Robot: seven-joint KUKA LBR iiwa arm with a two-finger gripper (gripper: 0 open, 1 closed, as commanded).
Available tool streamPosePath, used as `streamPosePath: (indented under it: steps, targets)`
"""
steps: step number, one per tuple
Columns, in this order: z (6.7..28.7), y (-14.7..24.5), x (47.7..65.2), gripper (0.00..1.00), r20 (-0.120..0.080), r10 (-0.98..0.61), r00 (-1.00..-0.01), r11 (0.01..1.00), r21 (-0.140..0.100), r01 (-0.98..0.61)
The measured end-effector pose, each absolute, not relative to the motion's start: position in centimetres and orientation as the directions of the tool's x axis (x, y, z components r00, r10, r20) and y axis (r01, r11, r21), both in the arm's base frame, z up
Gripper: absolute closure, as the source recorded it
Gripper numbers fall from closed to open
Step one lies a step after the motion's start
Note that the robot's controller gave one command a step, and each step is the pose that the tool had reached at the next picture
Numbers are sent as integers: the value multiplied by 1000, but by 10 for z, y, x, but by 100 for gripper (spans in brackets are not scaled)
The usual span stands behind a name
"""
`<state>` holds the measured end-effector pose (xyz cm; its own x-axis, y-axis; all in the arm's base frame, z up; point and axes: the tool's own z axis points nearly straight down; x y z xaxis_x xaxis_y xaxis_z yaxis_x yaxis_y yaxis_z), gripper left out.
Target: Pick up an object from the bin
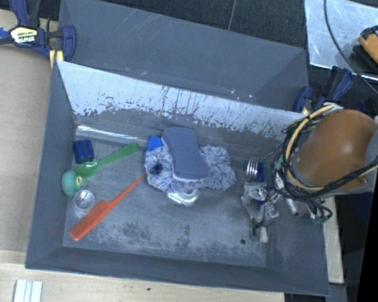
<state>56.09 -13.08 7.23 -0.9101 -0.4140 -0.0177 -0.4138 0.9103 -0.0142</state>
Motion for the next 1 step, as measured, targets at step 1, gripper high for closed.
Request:
streamPosePath:
  steps: [1]
  targets:
    - [72, -119, 569, 100, -16, -764, -645, 645, -27, -764]
